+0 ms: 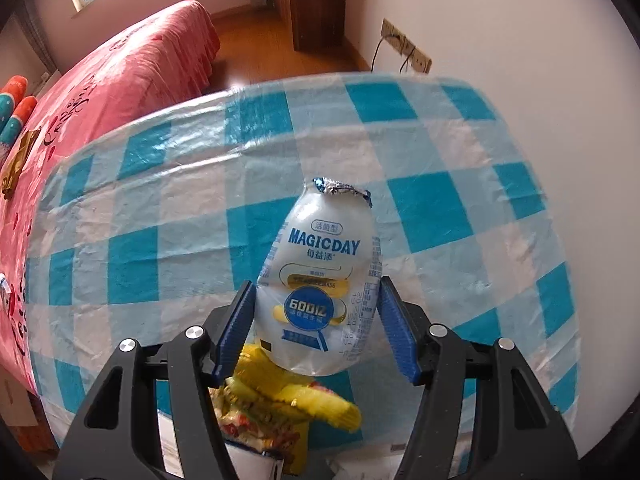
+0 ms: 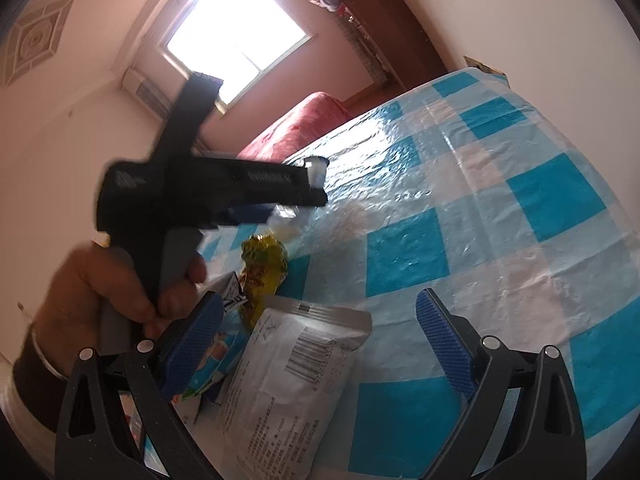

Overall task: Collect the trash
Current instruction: 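Grasp the white MAGICDAY bottle with the left tool alongside the snack bag, then grasp the grey wipes packet with the right tool while the left tool holds the bottle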

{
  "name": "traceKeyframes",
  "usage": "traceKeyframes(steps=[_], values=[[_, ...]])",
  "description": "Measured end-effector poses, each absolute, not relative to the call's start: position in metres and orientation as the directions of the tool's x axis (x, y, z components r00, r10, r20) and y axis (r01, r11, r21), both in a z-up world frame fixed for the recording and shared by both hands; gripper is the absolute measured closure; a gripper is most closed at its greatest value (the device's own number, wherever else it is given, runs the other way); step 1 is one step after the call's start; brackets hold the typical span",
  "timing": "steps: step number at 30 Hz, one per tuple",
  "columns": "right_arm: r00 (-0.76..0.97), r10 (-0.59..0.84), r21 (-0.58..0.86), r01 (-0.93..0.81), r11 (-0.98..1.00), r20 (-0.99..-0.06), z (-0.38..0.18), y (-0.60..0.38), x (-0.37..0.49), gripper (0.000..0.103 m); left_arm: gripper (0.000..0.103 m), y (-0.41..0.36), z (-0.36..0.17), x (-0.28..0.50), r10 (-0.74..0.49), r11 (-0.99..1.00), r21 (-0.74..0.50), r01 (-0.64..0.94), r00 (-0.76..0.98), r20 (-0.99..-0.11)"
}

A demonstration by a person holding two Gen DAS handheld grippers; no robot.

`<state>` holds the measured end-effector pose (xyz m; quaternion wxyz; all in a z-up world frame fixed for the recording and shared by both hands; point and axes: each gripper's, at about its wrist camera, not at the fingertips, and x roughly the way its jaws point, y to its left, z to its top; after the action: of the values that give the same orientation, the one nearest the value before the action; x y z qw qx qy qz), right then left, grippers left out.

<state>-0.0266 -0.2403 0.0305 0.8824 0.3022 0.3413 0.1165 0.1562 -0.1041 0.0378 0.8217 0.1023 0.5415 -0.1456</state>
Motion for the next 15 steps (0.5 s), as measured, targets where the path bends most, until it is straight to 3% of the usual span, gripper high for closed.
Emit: traceKeyframes(steps=[13, 15], values=[[0.674, 0.403, 0.505, -0.052, 0.862, -0.619, 0.029, -0.212, -0.024, 0.008, 0.041, -0.04, 0.106, 0.096, -0.218, 0.95, -0.066, 0.305, 0.5, -0.838], [0.65, 0.391, 0.49, -0.033, 0.871, -0.652, 0.026, -0.21, -0.024, 0.026, 0.041, -0.02, 0.113, 0.079, -0.213, 0.956, -0.063, 0.288, 0.525, -0.824]])
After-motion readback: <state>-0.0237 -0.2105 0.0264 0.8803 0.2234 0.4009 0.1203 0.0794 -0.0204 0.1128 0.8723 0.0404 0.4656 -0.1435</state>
